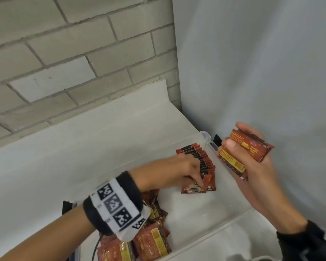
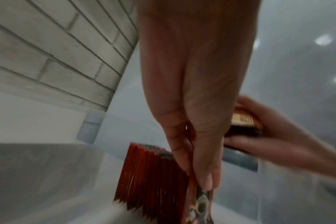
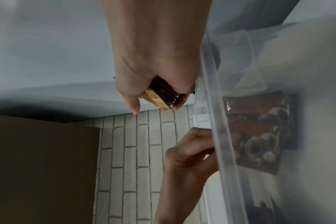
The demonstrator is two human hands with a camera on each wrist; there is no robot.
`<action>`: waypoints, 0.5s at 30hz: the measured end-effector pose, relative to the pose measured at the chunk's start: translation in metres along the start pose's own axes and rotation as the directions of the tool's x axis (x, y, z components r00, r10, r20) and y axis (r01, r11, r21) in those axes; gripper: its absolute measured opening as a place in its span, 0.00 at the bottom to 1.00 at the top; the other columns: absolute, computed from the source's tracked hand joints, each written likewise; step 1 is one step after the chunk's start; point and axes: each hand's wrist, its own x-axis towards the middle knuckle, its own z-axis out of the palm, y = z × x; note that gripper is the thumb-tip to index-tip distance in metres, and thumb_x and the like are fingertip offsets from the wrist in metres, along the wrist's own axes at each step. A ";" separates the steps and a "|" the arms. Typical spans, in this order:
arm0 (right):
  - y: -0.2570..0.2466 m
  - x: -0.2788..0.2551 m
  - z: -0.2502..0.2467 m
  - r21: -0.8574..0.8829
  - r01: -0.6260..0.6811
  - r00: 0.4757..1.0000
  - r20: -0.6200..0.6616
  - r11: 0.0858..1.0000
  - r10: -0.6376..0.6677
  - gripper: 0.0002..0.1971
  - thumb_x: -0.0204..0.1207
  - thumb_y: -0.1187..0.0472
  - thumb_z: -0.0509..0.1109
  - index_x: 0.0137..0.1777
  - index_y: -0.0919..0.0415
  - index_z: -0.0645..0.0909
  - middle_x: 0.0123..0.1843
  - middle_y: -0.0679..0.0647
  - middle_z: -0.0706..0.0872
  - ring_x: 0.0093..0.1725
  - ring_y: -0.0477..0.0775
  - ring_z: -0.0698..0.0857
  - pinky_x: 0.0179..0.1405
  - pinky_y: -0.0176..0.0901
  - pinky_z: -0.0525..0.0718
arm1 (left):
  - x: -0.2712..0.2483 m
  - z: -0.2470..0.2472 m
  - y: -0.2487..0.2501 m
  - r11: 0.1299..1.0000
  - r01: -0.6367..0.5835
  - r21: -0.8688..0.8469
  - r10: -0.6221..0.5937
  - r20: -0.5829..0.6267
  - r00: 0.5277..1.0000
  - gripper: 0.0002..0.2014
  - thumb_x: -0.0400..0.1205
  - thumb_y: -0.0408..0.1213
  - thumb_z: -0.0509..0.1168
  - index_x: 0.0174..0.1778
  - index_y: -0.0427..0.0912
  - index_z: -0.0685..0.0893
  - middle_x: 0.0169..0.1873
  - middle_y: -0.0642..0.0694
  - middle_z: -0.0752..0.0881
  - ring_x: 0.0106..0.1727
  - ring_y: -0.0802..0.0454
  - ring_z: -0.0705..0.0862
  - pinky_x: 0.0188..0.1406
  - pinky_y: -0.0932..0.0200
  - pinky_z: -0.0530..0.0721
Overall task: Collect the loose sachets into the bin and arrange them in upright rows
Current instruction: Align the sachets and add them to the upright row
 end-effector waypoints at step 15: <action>0.000 0.002 0.000 0.051 -0.021 1.000 -0.005 0.998 0.022 0.43 0.50 0.43 0.86 0.68 0.51 0.77 0.50 0.55 0.89 0.50 0.53 0.90 0.47 0.42 0.88 | 0.023 0.032 -0.013 0.924 -0.105 0.369 0.198 -0.226 0.954 0.12 0.75 0.34 0.75 0.54 0.45 0.91 0.38 0.44 0.74 0.45 0.48 0.69 0.37 0.55 0.71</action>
